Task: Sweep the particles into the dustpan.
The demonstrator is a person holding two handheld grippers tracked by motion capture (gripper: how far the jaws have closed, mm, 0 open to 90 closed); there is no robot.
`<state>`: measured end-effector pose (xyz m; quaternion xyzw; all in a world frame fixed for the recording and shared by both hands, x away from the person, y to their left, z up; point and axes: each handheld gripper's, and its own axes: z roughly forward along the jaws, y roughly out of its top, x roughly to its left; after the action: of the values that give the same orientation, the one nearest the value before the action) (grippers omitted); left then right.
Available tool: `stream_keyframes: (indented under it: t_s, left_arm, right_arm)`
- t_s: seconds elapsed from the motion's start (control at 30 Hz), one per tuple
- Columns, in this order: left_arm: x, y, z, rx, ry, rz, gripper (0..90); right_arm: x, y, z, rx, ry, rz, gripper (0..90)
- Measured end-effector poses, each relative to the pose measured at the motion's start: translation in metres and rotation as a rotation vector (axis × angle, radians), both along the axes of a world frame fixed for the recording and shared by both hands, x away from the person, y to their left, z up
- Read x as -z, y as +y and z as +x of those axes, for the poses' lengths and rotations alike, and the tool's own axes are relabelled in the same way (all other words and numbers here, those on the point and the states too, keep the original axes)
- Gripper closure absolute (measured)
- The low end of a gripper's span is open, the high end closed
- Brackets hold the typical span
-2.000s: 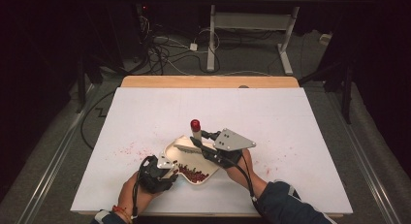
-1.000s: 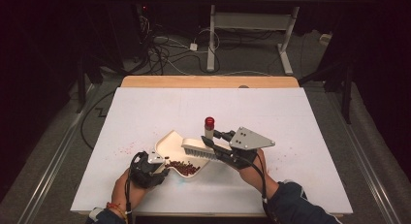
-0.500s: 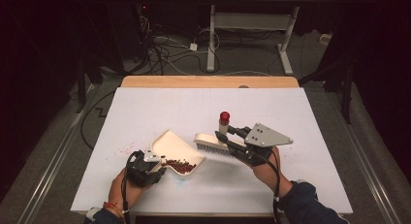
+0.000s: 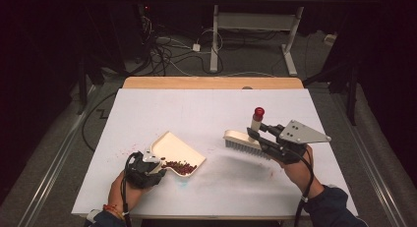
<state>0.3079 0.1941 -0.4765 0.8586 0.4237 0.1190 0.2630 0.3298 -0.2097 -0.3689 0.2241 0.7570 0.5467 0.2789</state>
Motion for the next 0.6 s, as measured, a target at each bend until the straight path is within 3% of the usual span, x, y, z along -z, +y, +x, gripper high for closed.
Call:
stream_keyframes:
  t_s: [0.33, 0.6]
  left_arm:
    - [0.001, 0.004, 0.010, -0.012, -0.002, -0.008, 63.1]
    - [0.001, 0.006, 0.015, -0.020, -0.008, -0.015, 63.1]
  right_arm:
    - [0.002, -0.040, -0.007, 0.064, 0.024, -0.017, 70.0]
    - [0.004, -0.061, -0.014, 0.102, 0.042, -0.027, 70.0]
